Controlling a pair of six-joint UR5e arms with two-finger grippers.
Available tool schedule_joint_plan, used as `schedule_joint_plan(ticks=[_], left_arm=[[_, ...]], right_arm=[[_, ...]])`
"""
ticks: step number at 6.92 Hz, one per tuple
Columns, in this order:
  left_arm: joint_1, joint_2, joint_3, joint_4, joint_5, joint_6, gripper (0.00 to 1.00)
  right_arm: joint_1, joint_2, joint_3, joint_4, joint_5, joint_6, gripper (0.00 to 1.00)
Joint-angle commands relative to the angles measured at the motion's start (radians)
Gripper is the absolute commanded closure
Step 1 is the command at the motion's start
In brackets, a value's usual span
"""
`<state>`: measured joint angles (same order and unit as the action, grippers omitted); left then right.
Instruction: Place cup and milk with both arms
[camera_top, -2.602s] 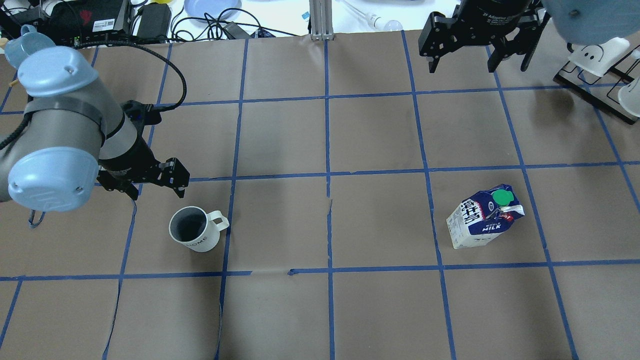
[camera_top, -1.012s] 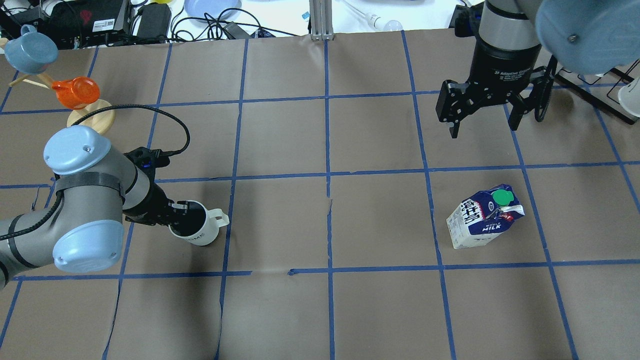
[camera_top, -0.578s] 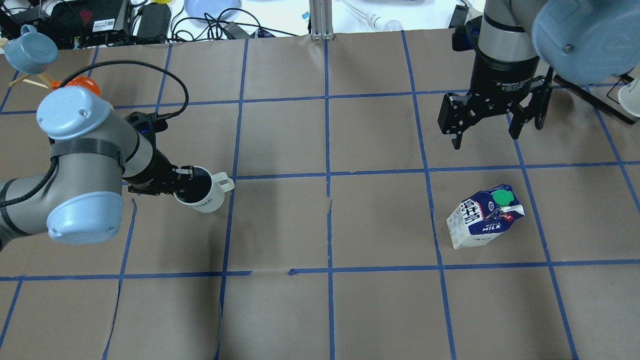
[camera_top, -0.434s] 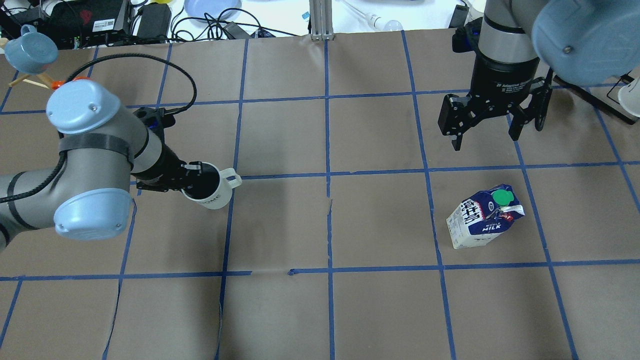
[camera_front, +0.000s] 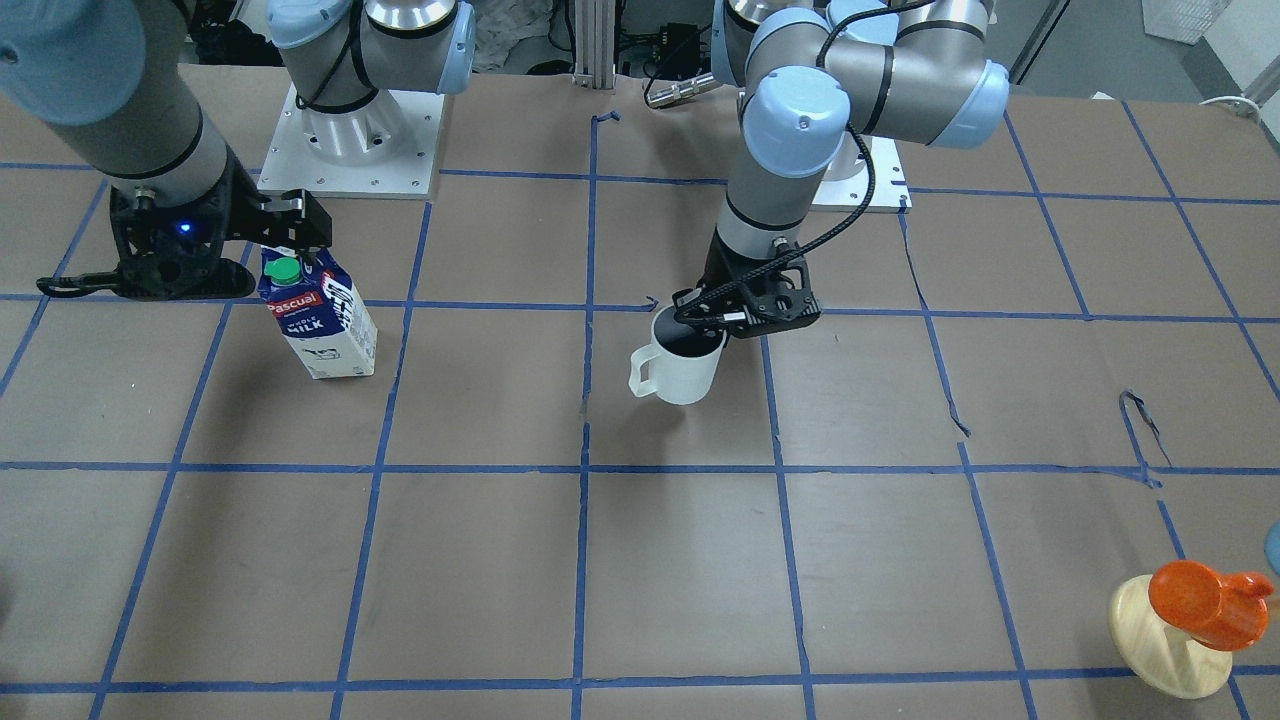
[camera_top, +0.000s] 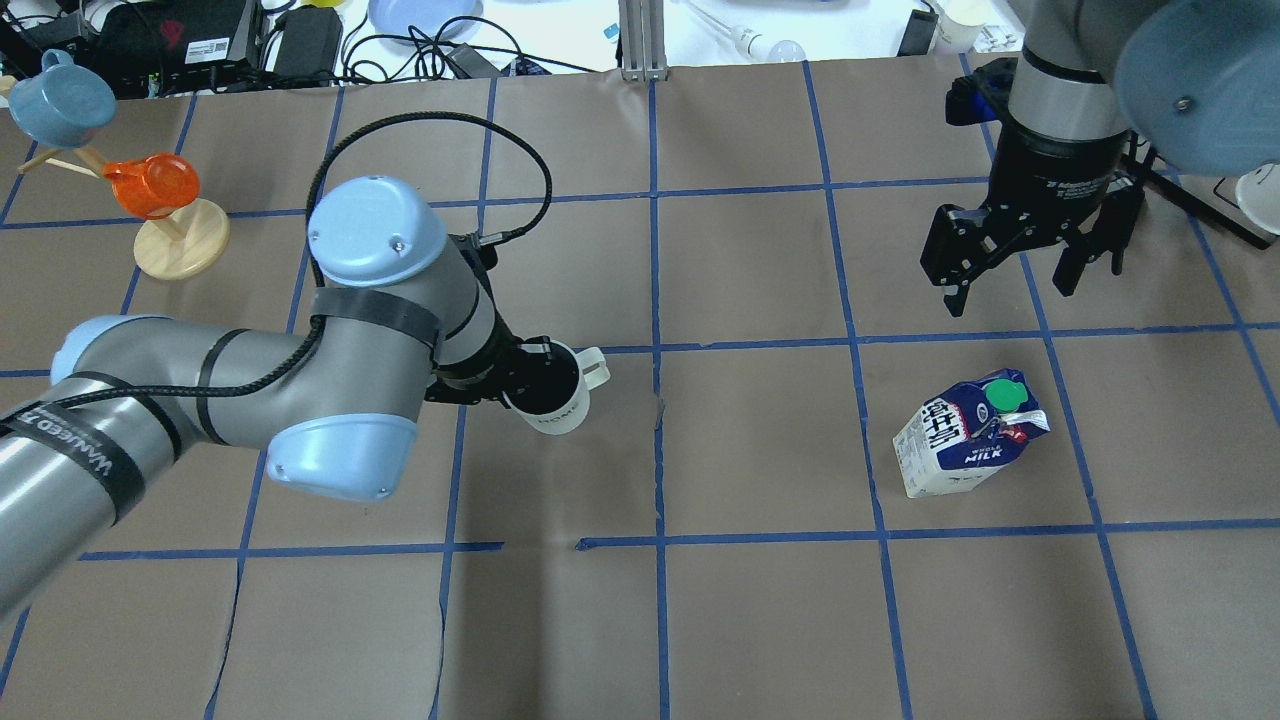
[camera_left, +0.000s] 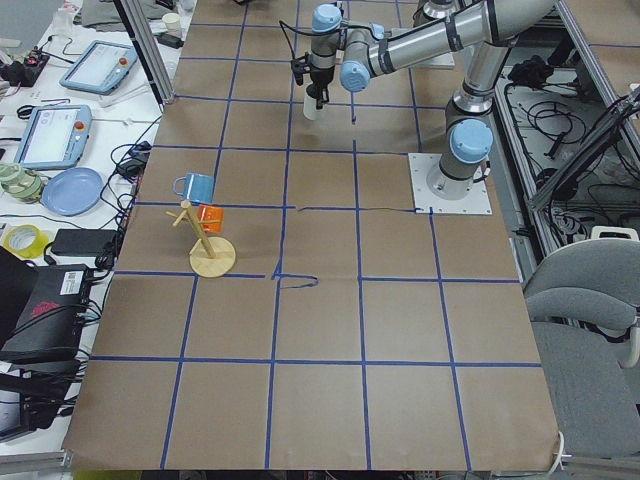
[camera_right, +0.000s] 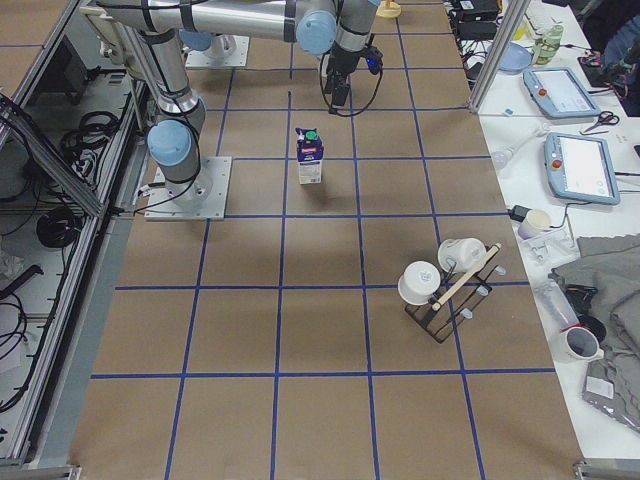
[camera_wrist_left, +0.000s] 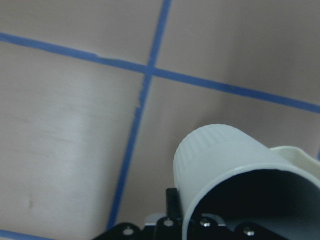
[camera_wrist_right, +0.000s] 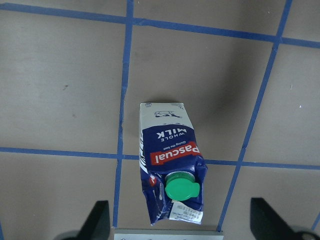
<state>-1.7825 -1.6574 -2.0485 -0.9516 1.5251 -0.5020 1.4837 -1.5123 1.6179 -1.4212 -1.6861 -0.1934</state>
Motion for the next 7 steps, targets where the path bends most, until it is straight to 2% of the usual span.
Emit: schedule_joint_plan(ticks=[1, 3, 4, 5, 6, 7], left_arm=[[-0.096, -0.083, 0.002, 0.095, -0.039, -0.195, 1.00], [-0.161, -0.131, 0.005, 0.140, -0.033, -0.255, 1.00], [-0.163, -0.142, 0.005, 0.142, -0.033, -0.256, 1.00], [-0.163, -0.137, 0.014, 0.149, 0.010, -0.247, 0.27], [-0.155, -0.099, 0.054, 0.133, 0.061, -0.237, 0.08], [-0.120, -0.066, 0.094, 0.097, 0.064, -0.133, 0.07]], right_arm=[[-0.039, -0.046, 0.135, -0.072, 0.006, -0.052, 0.04], [-0.039, -0.092, 0.310, -0.242, 0.015, -0.075, 0.02], [-0.039, -0.095, 0.347, -0.263, 0.026, -0.077, 0.03], [-0.039, -0.094, 0.355, -0.301, 0.026, -0.078, 0.04], [-0.040, -0.094, 0.367, -0.298, 0.025, -0.084, 0.05], [-0.040, -0.094, 0.373, -0.301, 0.022, -0.089, 0.19]])
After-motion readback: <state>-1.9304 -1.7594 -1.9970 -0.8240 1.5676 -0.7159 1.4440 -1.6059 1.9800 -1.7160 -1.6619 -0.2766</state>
